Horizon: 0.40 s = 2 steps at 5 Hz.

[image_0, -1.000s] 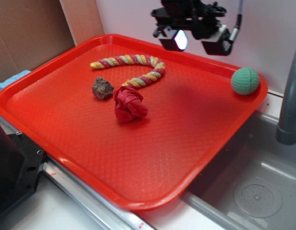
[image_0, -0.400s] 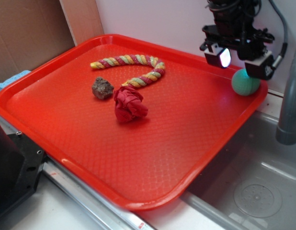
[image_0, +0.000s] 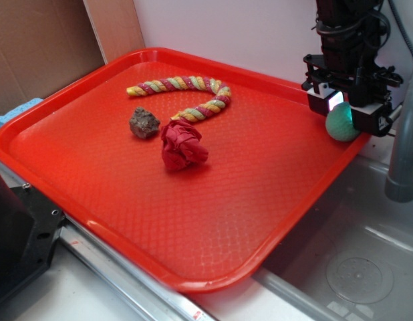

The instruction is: Grab the green ball.

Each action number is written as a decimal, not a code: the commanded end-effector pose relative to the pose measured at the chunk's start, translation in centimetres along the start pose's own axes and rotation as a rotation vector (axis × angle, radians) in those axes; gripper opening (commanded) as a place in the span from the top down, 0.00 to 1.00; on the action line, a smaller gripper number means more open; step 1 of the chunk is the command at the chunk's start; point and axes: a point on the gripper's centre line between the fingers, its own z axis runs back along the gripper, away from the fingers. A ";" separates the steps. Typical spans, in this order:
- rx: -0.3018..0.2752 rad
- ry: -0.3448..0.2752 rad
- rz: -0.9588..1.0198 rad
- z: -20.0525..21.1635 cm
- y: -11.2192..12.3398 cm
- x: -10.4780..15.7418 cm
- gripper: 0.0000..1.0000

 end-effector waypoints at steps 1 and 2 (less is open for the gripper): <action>-0.011 -0.101 0.077 4.3 0.7 1.0 1.00; -0.013 -0.124 0.123 7.7 1.9 -0.3 1.00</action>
